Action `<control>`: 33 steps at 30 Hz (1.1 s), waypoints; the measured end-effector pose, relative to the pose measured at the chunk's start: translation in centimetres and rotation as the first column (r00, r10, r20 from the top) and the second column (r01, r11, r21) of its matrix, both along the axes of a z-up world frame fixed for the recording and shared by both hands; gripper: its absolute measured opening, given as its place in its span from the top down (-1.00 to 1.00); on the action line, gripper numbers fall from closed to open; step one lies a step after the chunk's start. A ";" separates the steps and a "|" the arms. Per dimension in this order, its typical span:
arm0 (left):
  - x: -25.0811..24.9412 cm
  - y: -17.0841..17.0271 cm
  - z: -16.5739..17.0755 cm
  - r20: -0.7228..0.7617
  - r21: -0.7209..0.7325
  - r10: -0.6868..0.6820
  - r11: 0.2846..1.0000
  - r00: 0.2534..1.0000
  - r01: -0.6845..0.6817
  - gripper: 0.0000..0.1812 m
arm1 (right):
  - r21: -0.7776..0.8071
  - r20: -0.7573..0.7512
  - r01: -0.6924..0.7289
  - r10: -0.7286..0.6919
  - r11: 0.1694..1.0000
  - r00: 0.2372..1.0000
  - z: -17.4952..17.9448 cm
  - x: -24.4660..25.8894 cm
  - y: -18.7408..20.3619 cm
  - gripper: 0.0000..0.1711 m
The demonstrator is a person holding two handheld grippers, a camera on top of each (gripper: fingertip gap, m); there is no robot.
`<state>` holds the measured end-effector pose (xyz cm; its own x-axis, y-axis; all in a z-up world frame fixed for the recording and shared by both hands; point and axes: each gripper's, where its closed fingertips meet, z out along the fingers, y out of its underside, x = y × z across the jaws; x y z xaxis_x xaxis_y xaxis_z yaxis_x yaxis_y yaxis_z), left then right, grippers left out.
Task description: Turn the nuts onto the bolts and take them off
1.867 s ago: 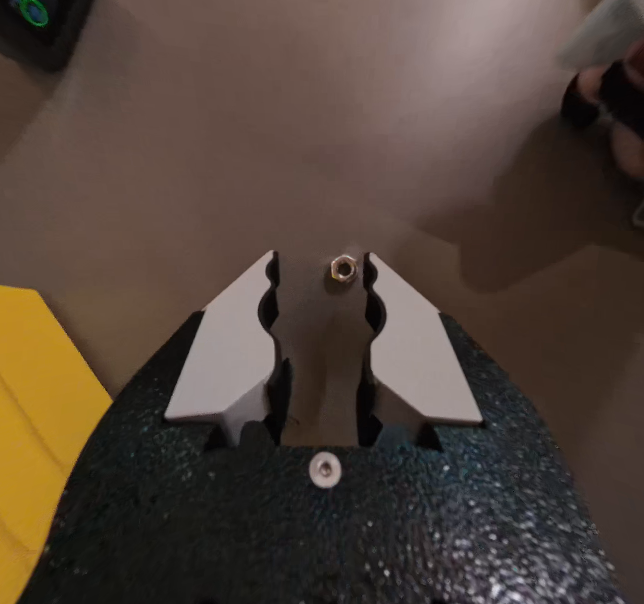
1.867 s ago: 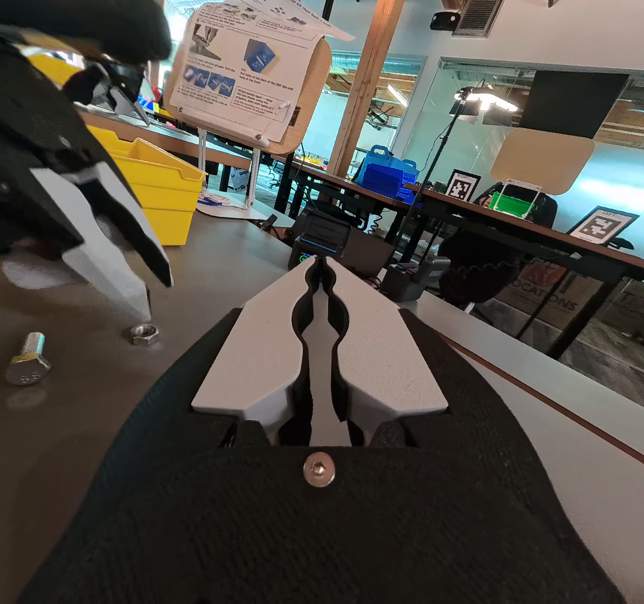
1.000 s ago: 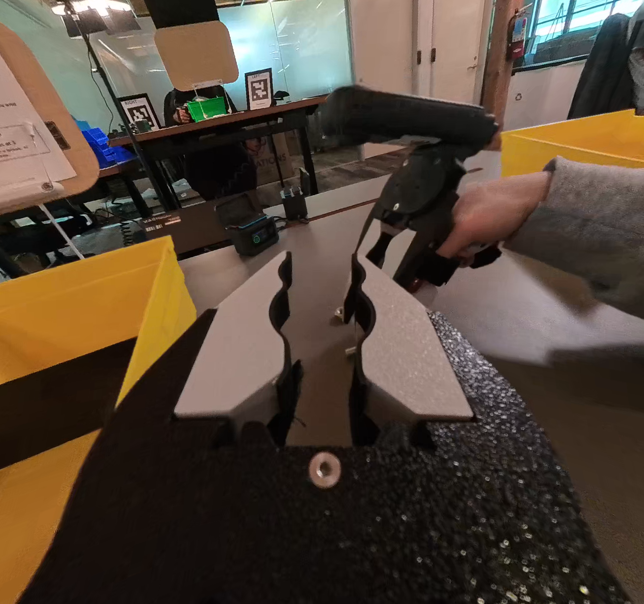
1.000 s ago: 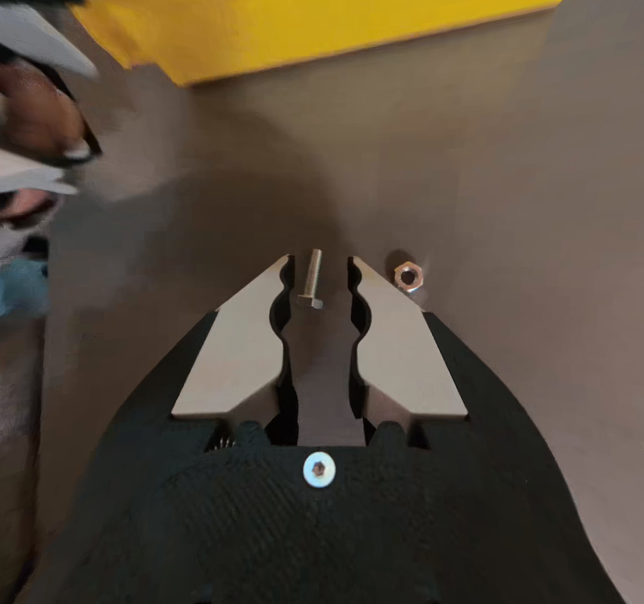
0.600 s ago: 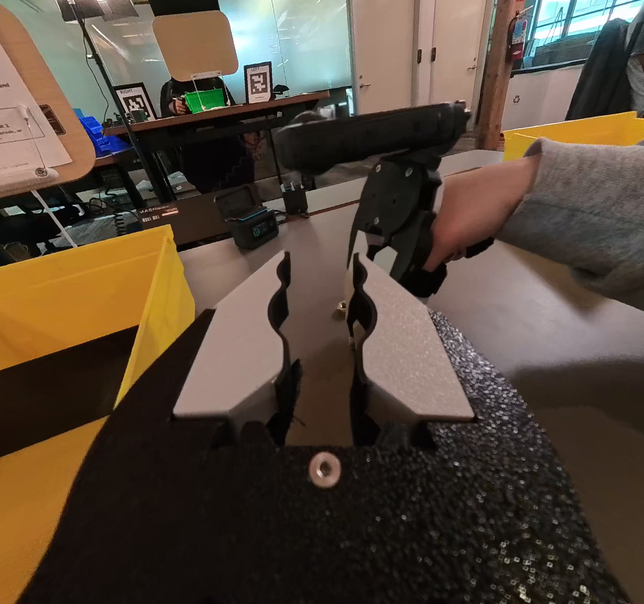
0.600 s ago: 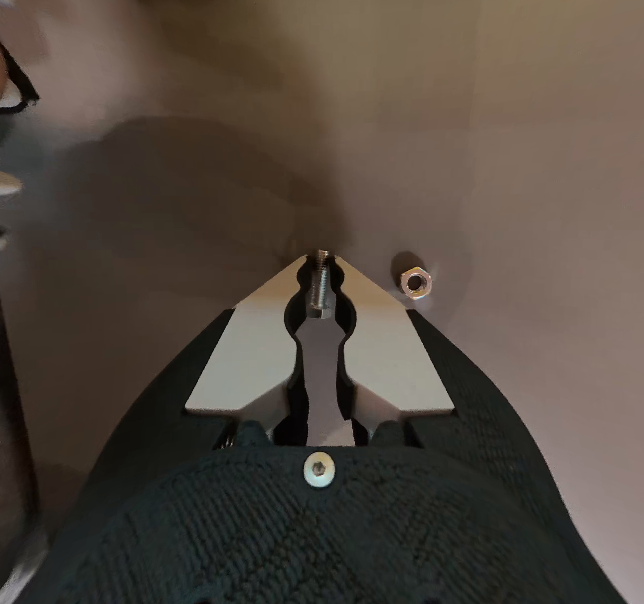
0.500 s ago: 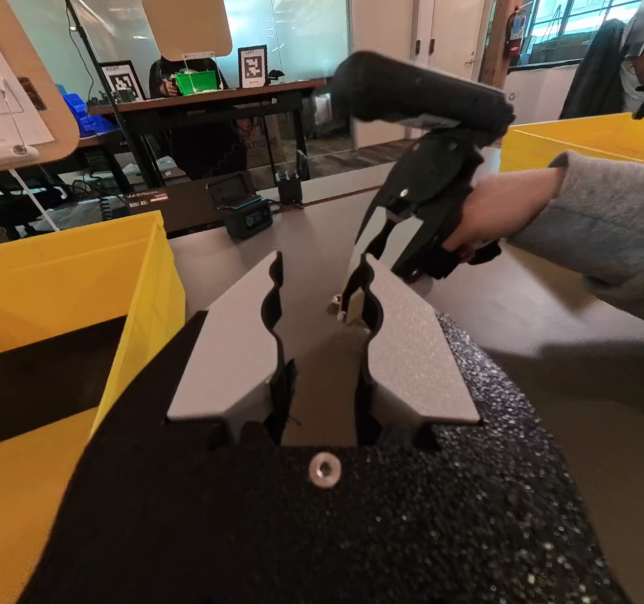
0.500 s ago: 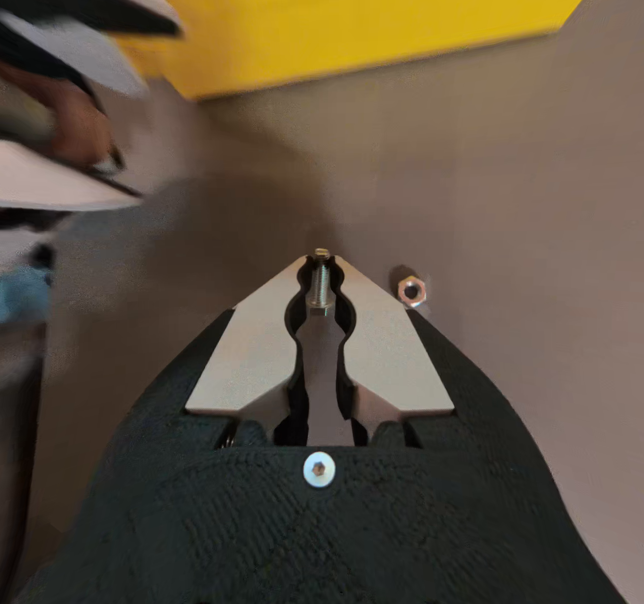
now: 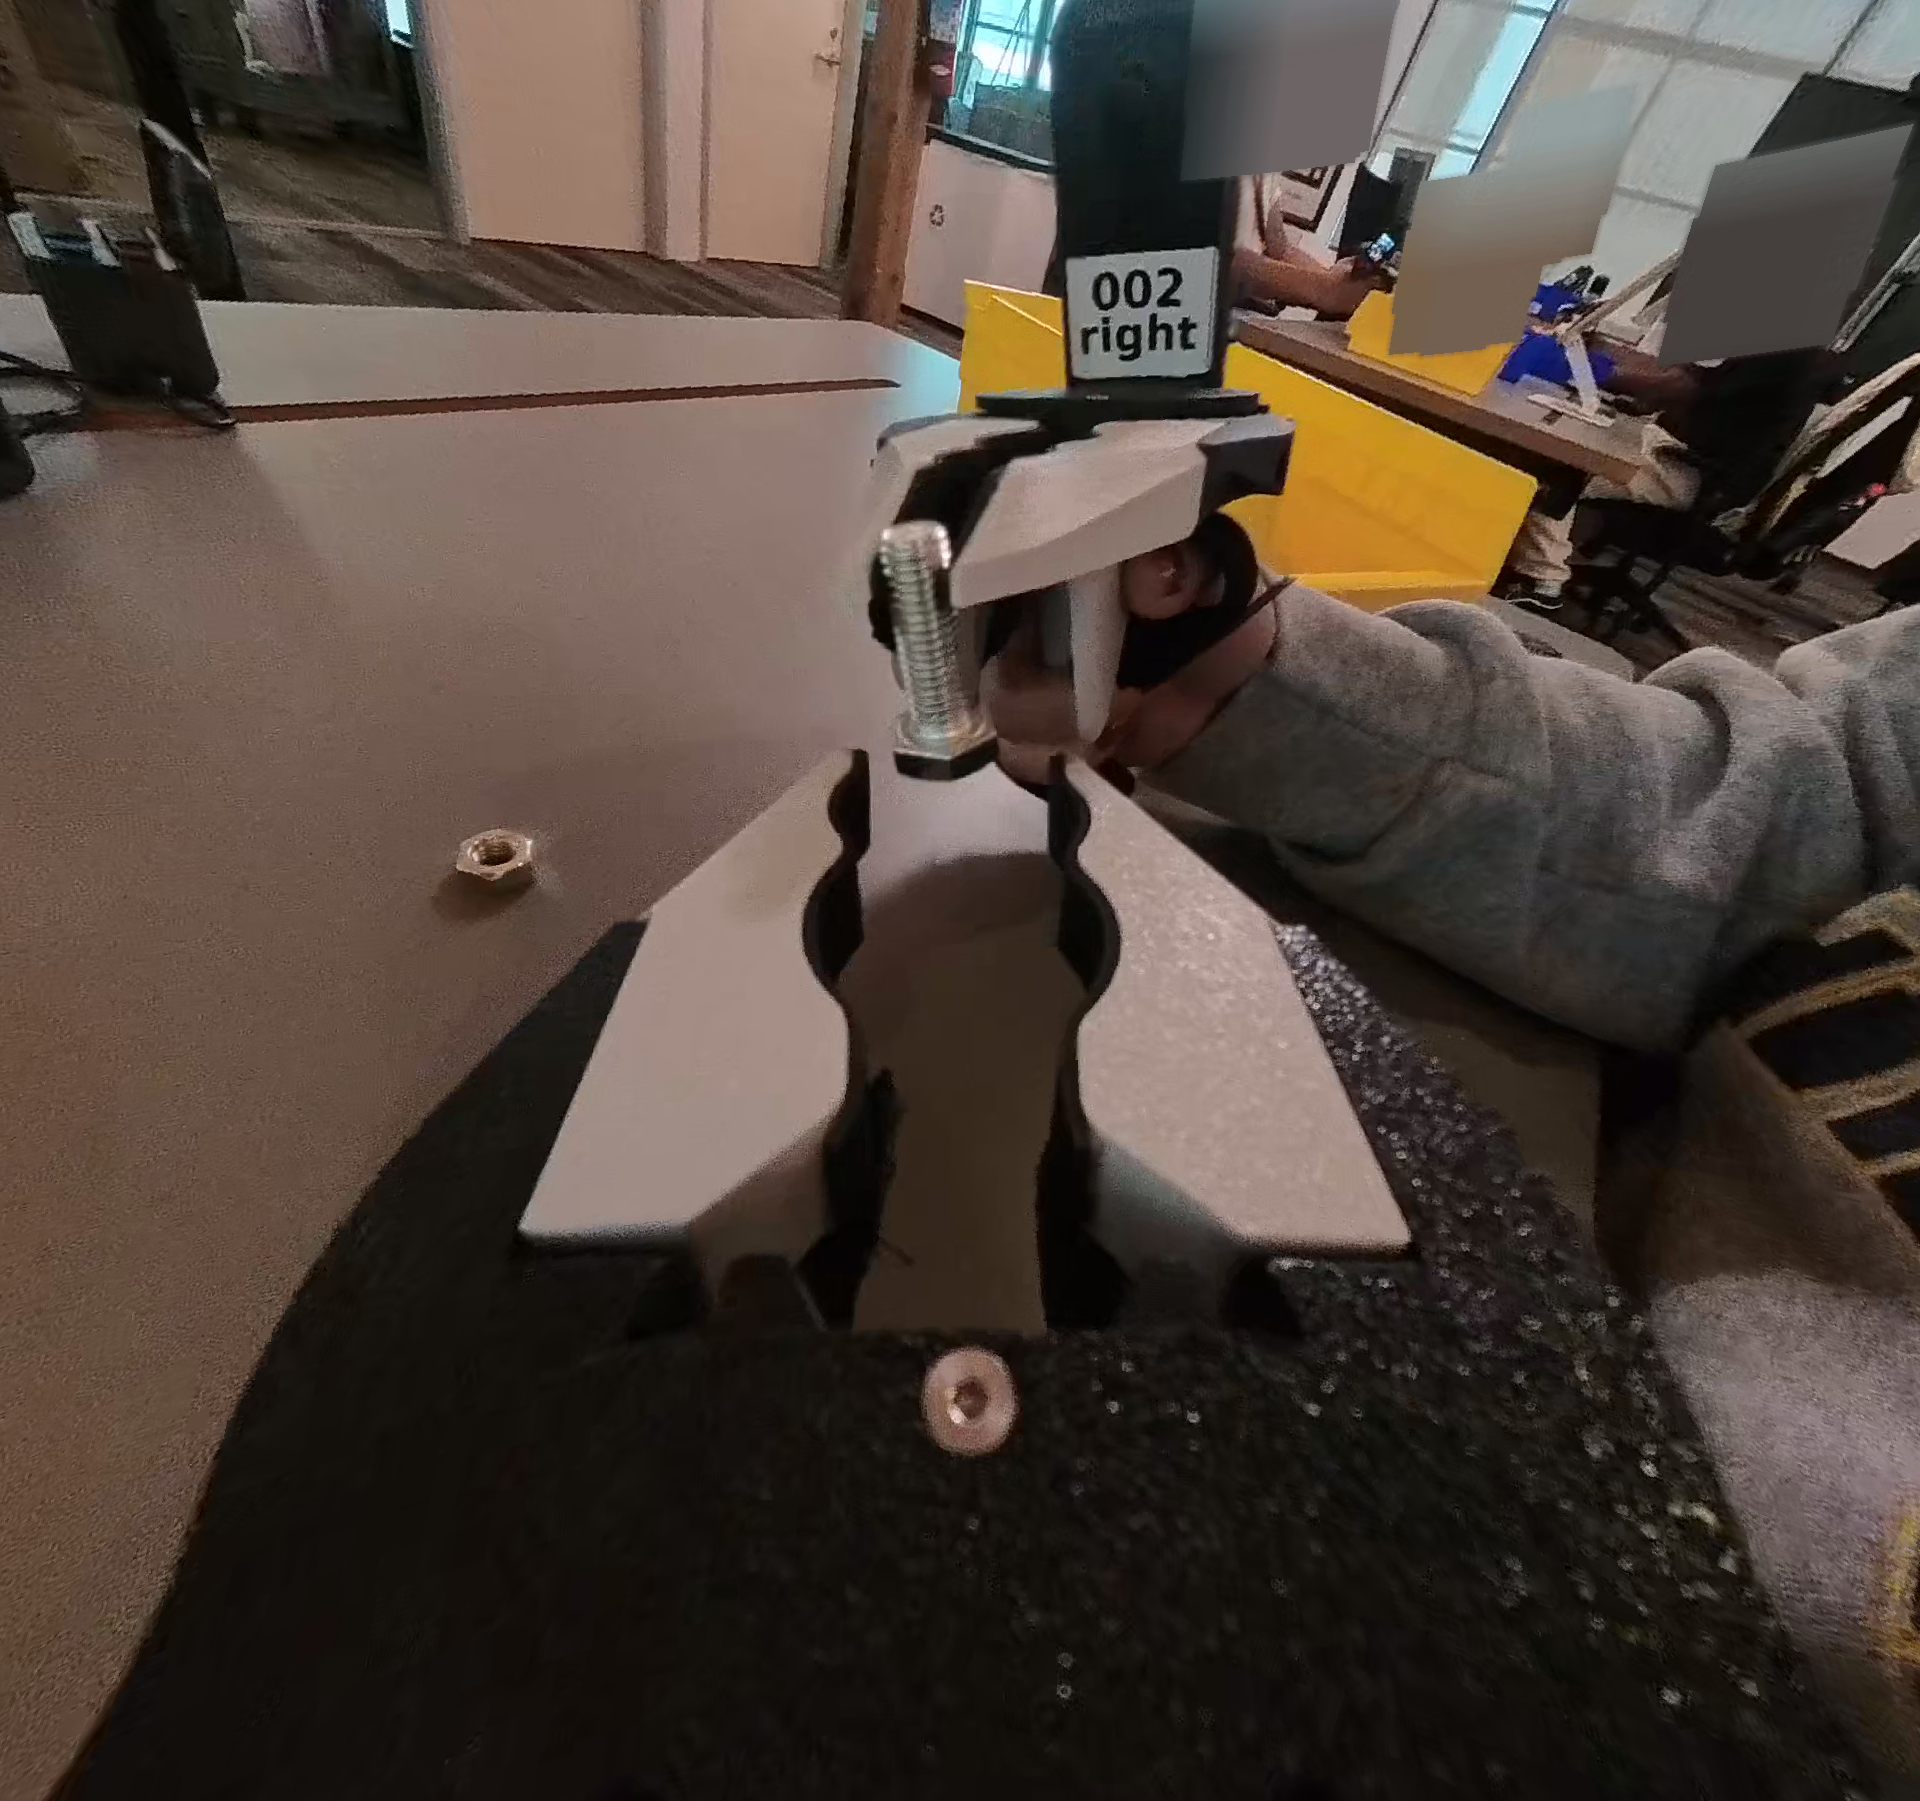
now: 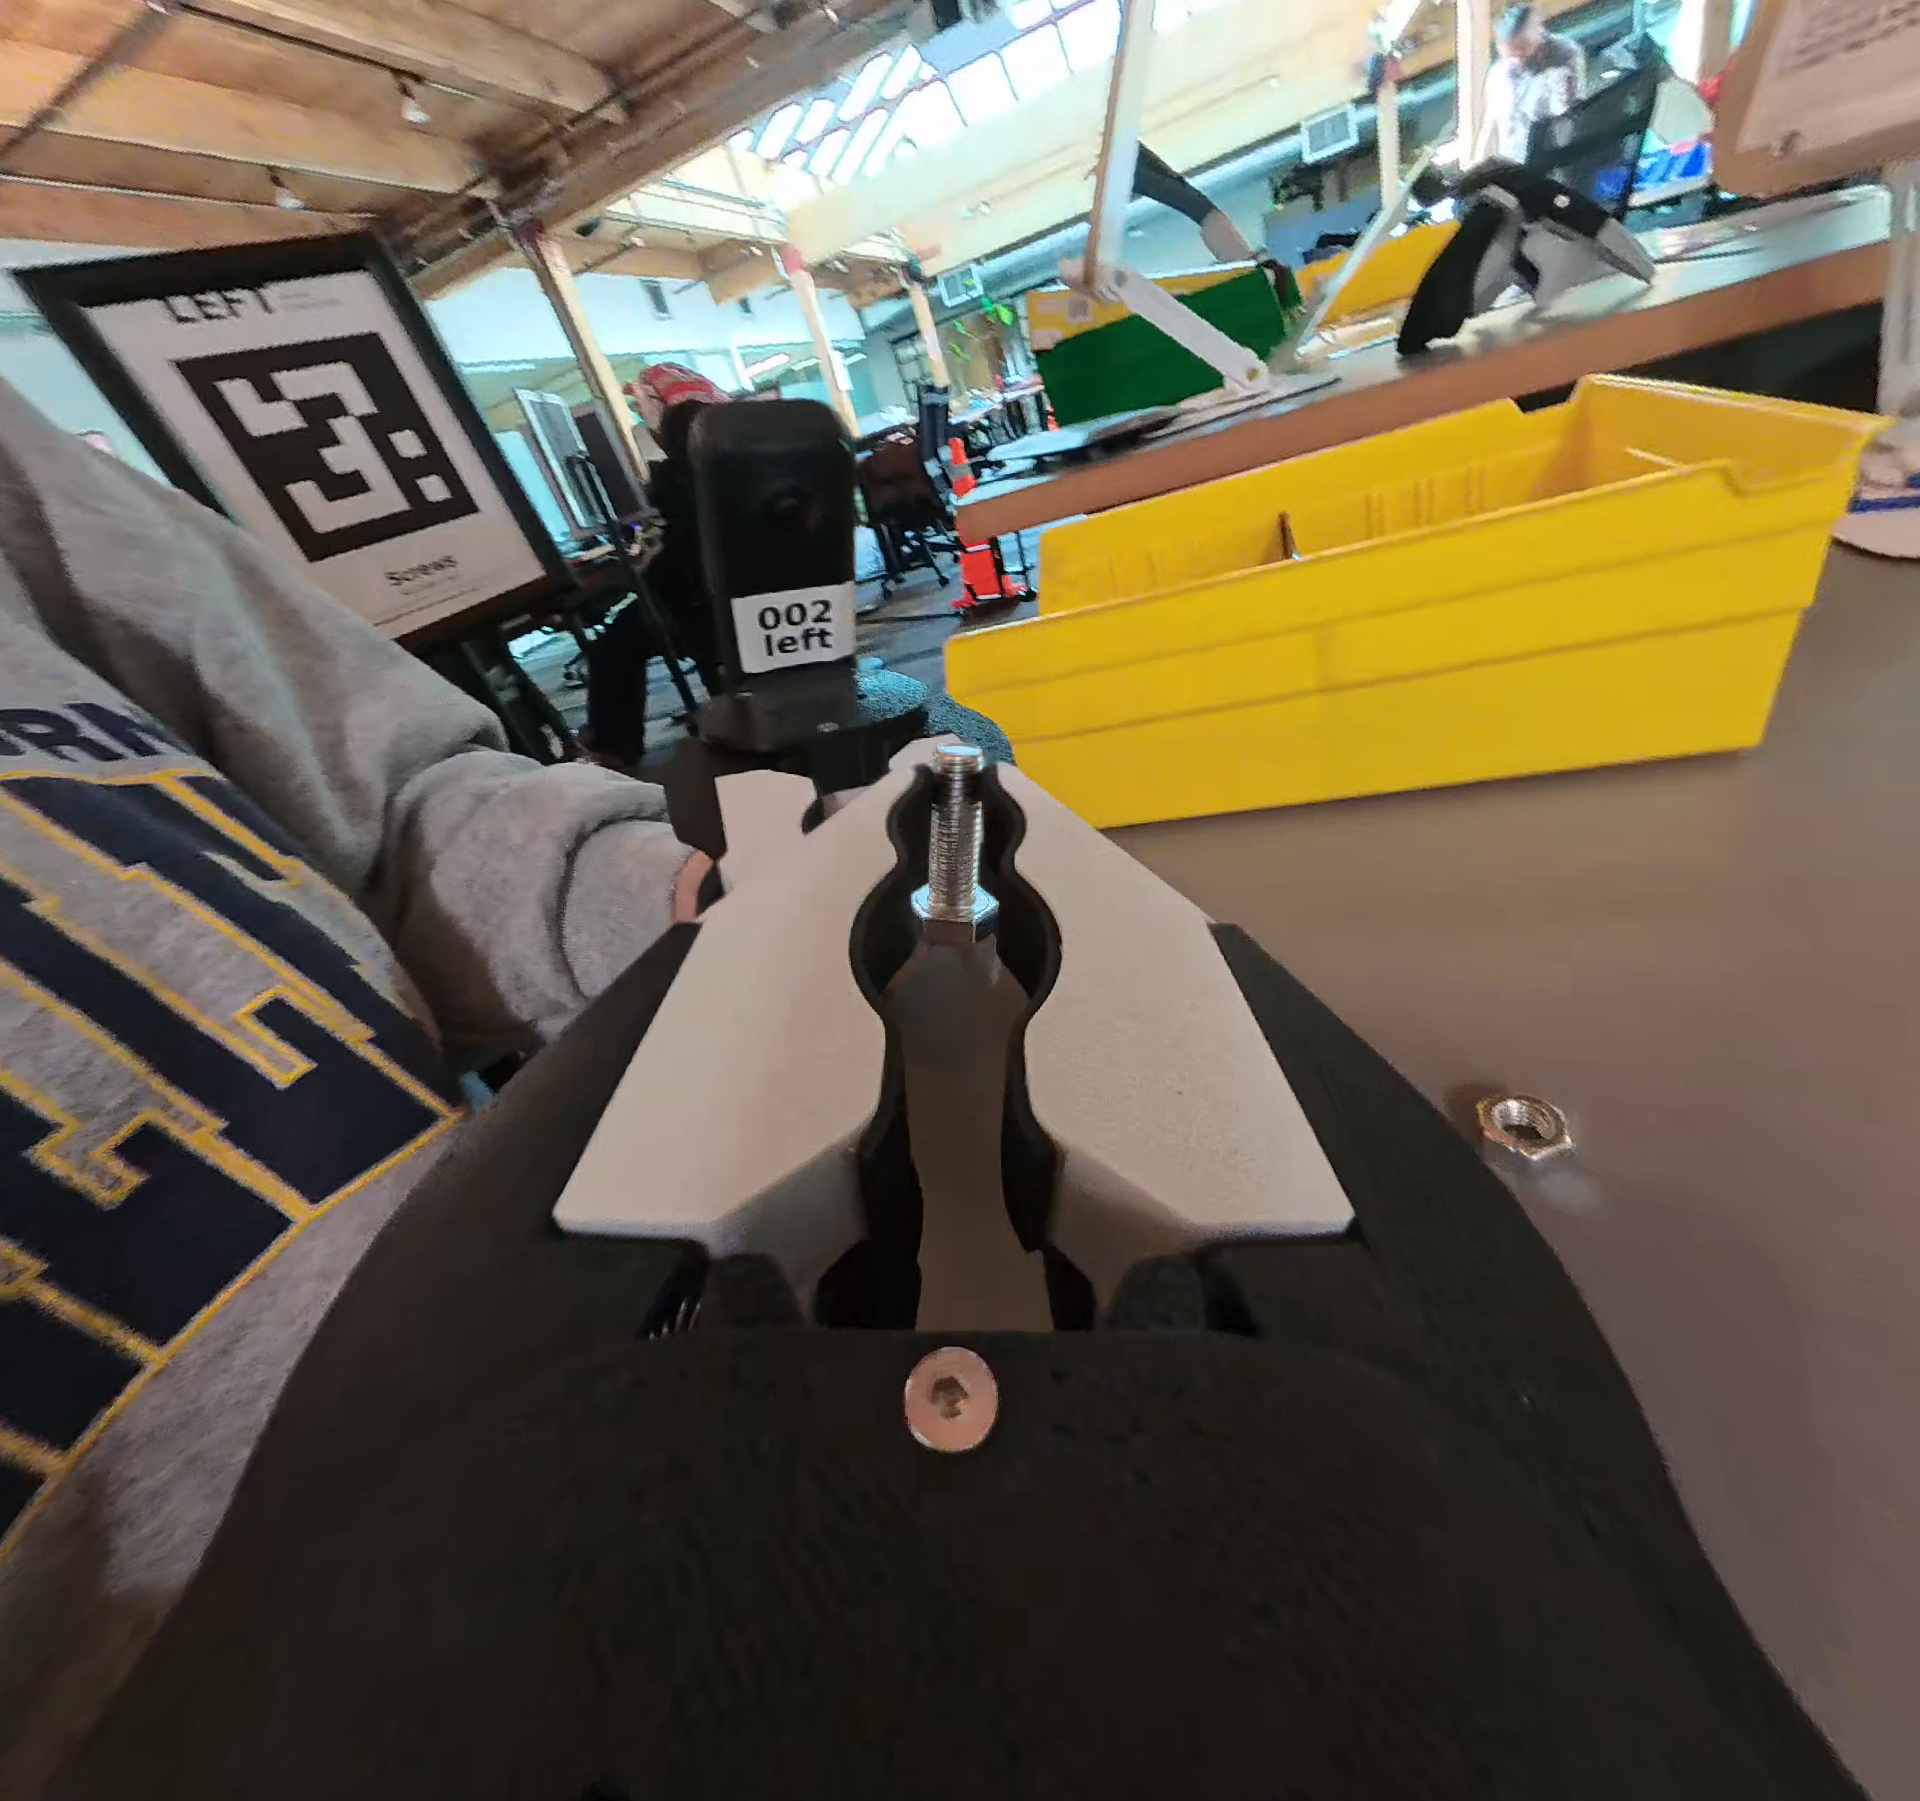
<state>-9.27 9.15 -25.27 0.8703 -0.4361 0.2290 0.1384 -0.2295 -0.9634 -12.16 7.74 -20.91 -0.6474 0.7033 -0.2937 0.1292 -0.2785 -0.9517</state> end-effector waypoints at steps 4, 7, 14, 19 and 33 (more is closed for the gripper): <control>0.5 -0.2 0.6 -0.001 0.035 -0.033 0.999 0.999 0.033 0.68 | 0.006 -0.016 -0.045 0.045 0.999 0.999 -0.2 0.5 -0.5 0.91; 0.6 -0.1 1.0 0.017 0.067 -0.040 0.997 0.999 0.039 0.70 | 0.013 -0.028 -0.046 0.046 0.999 0.999 -0.3 0.6 -0.5 0.92; 0.6 -0.1 1.3 0.041 0.086 -0.056 0.995 0.998 0.052 0.80 | 0.006 -0.051 -0.045 0.045 0.999 0.998 0.0 0.8 -0.5 0.92; 0.3 -0.1 1.6 0.070 0.103 -0.044 0.994 0.997 0.037 0.72 | 0.015 -0.062 -0.008 0.009 1.000 0.998 0.1 0.7 -0.1 0.92; 0.3 0.4 0.8 0.031 0.056 -0.007 0.998 1.000 0.005 0.81 | 0.003 -0.072 0.008 -0.008 1.000 0.997 0.1 0.6 0.1 0.92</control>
<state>-9.01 9.56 -24.44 0.8605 -0.4543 0.2308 0.1670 -0.1765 -0.9700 -11.53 7.88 -20.80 -0.6613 0.7092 -0.2444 0.0580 -0.2766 -0.9592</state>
